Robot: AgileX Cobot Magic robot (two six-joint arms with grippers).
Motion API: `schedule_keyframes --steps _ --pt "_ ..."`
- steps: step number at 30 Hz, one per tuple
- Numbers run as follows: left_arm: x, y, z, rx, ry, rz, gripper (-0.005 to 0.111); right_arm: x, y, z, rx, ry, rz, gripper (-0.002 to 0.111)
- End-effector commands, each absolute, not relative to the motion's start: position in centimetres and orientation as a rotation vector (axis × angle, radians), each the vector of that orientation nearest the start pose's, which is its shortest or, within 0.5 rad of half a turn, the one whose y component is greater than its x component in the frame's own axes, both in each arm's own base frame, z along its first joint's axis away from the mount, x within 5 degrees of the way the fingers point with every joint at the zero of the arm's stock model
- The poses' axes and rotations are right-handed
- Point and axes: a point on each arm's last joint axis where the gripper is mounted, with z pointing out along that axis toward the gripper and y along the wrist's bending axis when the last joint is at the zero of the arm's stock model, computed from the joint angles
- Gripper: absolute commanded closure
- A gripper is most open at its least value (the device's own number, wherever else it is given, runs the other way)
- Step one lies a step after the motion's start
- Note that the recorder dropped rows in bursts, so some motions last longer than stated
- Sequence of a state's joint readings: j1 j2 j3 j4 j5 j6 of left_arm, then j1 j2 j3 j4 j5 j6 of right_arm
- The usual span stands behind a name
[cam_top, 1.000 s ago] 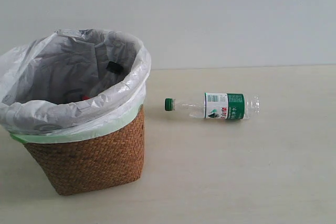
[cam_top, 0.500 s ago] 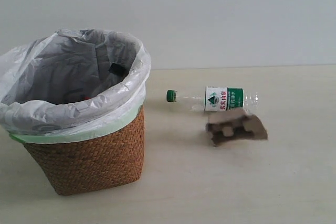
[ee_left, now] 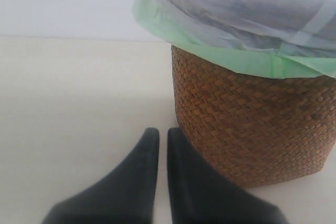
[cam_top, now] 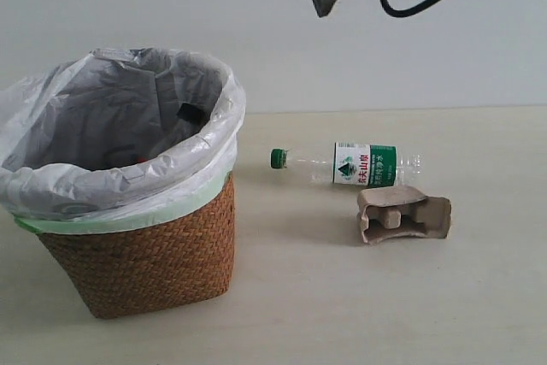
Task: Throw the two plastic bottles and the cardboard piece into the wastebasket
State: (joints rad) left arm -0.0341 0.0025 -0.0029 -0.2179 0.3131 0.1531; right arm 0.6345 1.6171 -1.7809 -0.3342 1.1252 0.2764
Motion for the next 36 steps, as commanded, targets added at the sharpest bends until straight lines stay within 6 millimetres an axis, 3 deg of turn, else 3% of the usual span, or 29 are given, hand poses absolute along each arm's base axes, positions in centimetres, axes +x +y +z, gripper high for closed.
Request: schedule_keyframes --steps 1,4,14,19,26,31,34,36 --pt "5.4 -0.8 18.6 0.020 1.788 -0.125 0.101 29.7 17.3 41.6 -0.403 2.395 -0.132 0.016" --pt "5.4 -0.8 18.6 0.020 1.788 -0.125 0.101 30.4 17.5 40.1 -0.424 2.421 -0.194 0.016" --pt "5.4 -0.8 18.6 0.020 1.788 -0.125 0.101 32.7 18.5 32.0 -0.546 2.581 -0.426 0.016" --pt "5.4 -0.8 18.6 0.020 1.788 -0.125 0.101 34.5 18.0 28.7 -0.528 2.662 -0.495 0.016" --pt "5.4 -0.8 18.6 0.020 1.788 -0.125 0.101 35.6 18.0 26.4 -0.579 2.684 -0.582 0.016" --pt "5.4 -0.8 18.6 0.020 1.788 -0.125 0.101 36.1 18.4 24.5 -0.769 2.706 -0.621 0.017" --pt "5.4 -0.8 18.6 0.020 1.788 -0.125 0.101 35.9 18.6 23.5 -0.903 2.727 -0.608 0.025" --pt "5.4 -0.8 18.6 0.020 1.788 -0.125 0.101 35.7 18.6 22.9 -0.989 2.729 -0.619 0.038"
